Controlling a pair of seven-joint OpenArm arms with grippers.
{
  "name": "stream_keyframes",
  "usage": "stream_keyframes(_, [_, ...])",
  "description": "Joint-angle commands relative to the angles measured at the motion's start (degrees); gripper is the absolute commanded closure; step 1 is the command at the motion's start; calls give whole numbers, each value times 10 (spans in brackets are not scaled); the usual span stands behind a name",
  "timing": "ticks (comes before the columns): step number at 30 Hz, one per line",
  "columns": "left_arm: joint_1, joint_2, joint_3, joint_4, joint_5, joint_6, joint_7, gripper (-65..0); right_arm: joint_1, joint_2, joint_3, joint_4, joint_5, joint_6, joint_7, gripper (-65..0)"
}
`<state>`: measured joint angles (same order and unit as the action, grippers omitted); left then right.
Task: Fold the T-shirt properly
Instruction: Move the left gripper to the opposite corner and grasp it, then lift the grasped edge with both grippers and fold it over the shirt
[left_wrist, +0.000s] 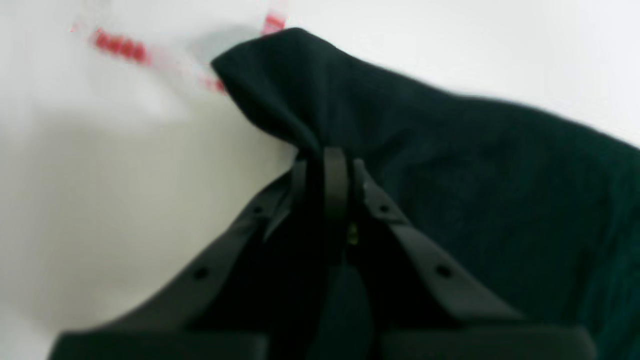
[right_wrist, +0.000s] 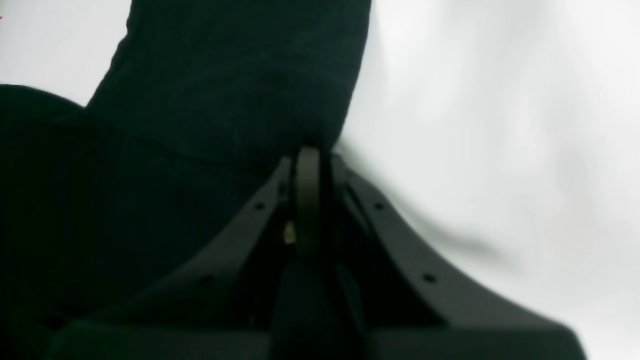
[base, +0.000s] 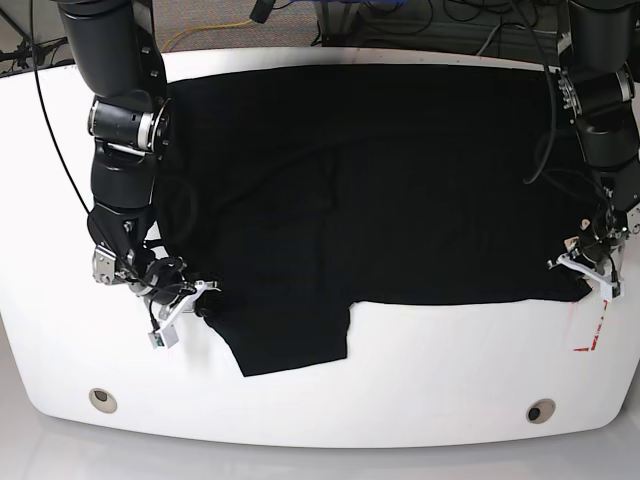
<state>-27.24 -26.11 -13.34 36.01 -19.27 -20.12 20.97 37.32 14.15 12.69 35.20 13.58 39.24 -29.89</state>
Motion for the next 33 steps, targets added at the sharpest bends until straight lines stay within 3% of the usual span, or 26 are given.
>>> stream_keyframes(1, [-18,-12,-3,53,-7,-4,11,0,31,15,0,13,10,8,-1,0])
stream_keyframes(4, [-14,-6,-6,100,-8,-11,47,0,33,36,0,18,15,8,-21,0])
stream_keyframes(8, [18,3,-29,176,-8,-48,77,0,28,44,0,79,14,8,-50,0])
stream_keyframes(17, [82,17,-44,289,-8,-52,110,0,-24,58,12,251,16,8,-188,0])
stream_keyframes(23, [97,18,-75,296,-8,-60,109,0,-77,38,45,383,16,8,-277,0])
stream_keyframes(28, [121,18,-98,298,-7,-122,110,0,-145,19,78,513,18,8,-355,0])
stream_keyframes(33, [142,17,-118,299,-7,-146,110,0,-220,7,100,611,57,8,-391,0])
